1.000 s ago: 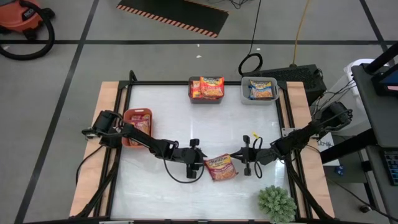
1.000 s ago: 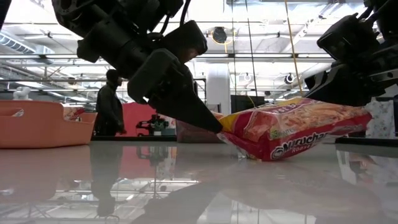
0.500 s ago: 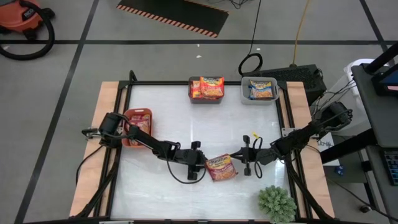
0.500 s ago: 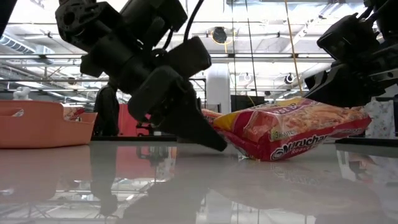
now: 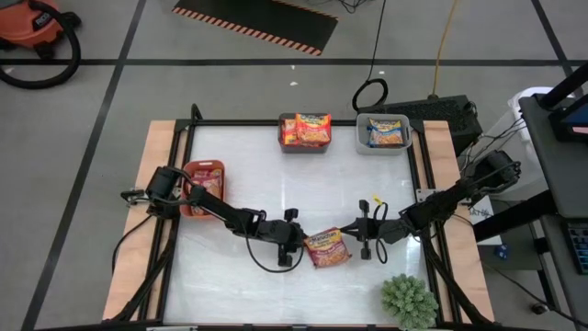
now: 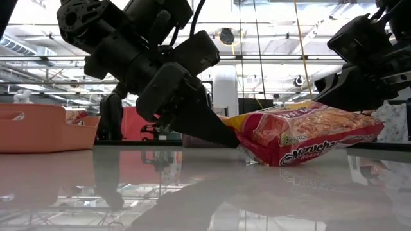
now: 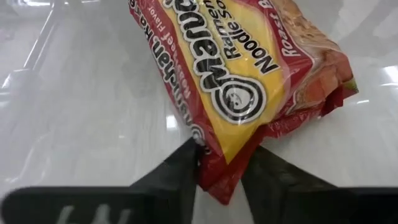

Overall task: Sort Maruchan noodles
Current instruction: Put the red noodle pack into the orange bin

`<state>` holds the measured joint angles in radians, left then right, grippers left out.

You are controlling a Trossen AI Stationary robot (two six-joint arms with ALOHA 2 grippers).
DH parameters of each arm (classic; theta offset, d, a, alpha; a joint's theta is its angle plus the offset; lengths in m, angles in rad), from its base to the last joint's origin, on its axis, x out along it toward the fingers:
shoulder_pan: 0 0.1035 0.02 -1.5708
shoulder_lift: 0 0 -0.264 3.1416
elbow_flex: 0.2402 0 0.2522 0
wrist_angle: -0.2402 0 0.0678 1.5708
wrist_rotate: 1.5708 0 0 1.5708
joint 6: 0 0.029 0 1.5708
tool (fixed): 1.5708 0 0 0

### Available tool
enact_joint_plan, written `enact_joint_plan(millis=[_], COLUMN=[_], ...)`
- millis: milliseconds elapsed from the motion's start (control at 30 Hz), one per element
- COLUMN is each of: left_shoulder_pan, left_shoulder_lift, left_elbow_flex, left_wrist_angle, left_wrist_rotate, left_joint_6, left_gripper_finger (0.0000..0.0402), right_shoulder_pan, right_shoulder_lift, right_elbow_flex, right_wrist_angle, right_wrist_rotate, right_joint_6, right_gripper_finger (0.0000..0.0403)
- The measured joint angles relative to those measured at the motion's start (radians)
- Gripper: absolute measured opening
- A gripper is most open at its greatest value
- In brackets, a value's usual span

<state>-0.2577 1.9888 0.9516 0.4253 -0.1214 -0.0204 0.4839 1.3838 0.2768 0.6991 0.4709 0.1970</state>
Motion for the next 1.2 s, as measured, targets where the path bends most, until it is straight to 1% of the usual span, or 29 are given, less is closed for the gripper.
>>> enact_joint_plan(millis=[200,333,567,733,833,933,1100,1200], left_shoulder_pan=[0.007,0.014,0.018,0.016,0.011,-0.001,-0.006,0.003], left_shoulder_lift=[-0.001,-0.032,-0.141,-0.216,-0.264,-0.320,-0.439,-0.528], left_elbow_flex=[0.000,0.000,0.000,0.000,-0.001,0.000,0.000,0.000], left_wrist_angle=[-0.040,-0.107,-0.198,-0.300,-0.358,-0.412,-0.537,-0.626], left_wrist_rotate=[-0.001,-0.001,-0.004,-0.017,-0.023,-0.077,-0.180,-0.267], left_joint_6=[0.000,-0.005,-0.003,-0.017,-0.047,-0.070,-0.089,-0.129], left_gripper_finger=[0.0036,0.0007,0.0003,0.0003,0.0002,0.0002,0.0002,0.0001], right_shoulder_pan=[0.000,0.002,0.002,0.002,0.002,0.002,0.002,0.001], right_shoulder_lift=[0.000,0.000,0.000,0.000,0.000,0.000,0.000,0.000], right_elbow_flex=[0.000,0.000,0.001,0.001,0.001,0.001,0.000,0.000], right_wrist_angle=[0.000,0.022,0.083,0.095,0.101,0.097,0.069,0.072], right_wrist_rotate=[0.000,0.001,0.040,0.123,0.196,0.242,0.243,0.255], right_joint_6=[0.003,0.008,0.002,0.008,0.057,0.090,0.101,0.104], right_gripper_finger=[0.0000,0.0011,0.0067,0.0108,0.0128,0.0142,0.0151,0.0149])
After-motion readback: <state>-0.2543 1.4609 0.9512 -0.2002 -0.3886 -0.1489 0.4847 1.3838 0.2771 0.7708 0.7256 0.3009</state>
